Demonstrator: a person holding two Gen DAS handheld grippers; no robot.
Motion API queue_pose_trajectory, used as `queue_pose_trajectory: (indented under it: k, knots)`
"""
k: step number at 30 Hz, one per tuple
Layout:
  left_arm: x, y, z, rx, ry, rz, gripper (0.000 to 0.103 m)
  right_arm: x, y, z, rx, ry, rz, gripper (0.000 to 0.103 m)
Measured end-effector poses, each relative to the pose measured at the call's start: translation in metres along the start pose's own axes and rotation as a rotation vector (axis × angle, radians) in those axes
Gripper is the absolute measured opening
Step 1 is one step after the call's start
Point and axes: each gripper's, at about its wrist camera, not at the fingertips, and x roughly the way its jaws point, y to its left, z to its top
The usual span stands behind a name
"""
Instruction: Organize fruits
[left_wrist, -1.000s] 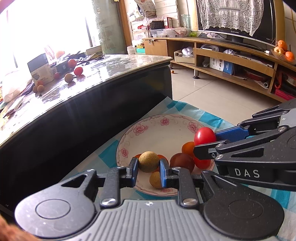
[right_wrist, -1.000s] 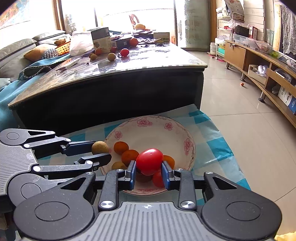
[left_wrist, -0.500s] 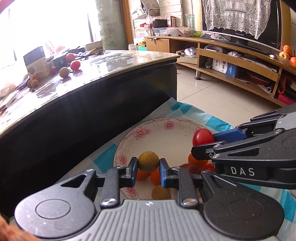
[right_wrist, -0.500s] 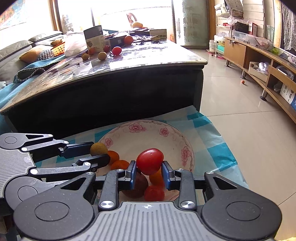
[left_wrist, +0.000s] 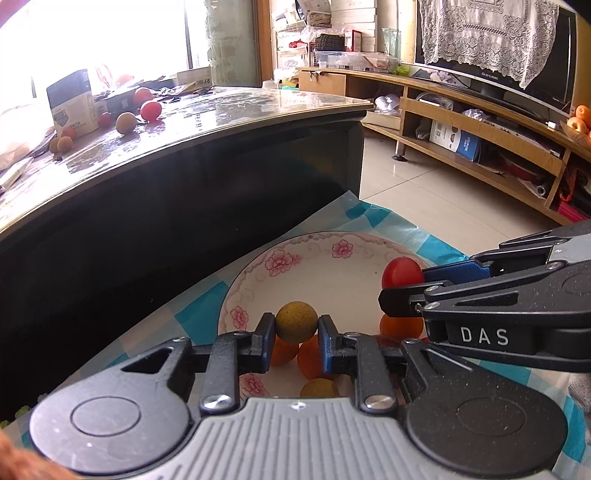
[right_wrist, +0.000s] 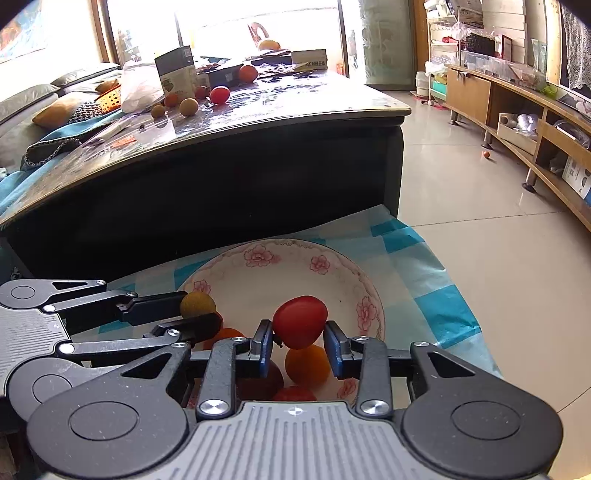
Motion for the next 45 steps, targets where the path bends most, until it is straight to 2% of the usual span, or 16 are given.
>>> queue_pose_trajectory:
  k: [6, 9, 12, 19, 31, 35, 42, 45]
  knots:
    - [-0.002, -0.001, 0.001, -0.001, -0.007, -0.006, 0.035, -0.002, -0.002, 0.002, 0.012, -0.016, 0.003, 0.029]
    - [-0.004, -0.006, 0.000, 0.017, -0.019, -0.021, 0.040, -0.004, -0.002, 0.003, 0.021, -0.026, 0.023, 0.036]
    - [-0.007, -0.012, 0.001, 0.057, -0.032, 0.013, 0.041, -0.007, 0.003, 0.003, -0.010, -0.046, -0.002, 0.037]
    - [-0.016, -0.006, 0.002, 0.019, -0.030, 0.016, 0.042, -0.020, -0.008, 0.005, 0.027, -0.086, -0.044, 0.037]
    - [-0.042, -0.016, -0.013, -0.027, -0.007, 0.042, 0.048, -0.040, -0.010, -0.023, 0.062, -0.011, -0.096, 0.037]
    - [-0.056, -0.021, -0.021, -0.031, -0.007, 0.057, 0.055, -0.055, -0.005, -0.031, 0.081, -0.017, -0.084, 0.037]
    - [-0.076, -0.016, -0.034, -0.111, -0.005, 0.088, 0.076, -0.069, 0.002, -0.046, 0.093, -0.011, -0.088, 0.038]
    - [-0.082, -0.016, -0.042, -0.117, -0.005, 0.106, 0.081, -0.074, 0.003, -0.050, 0.100, -0.013, -0.090, 0.038]
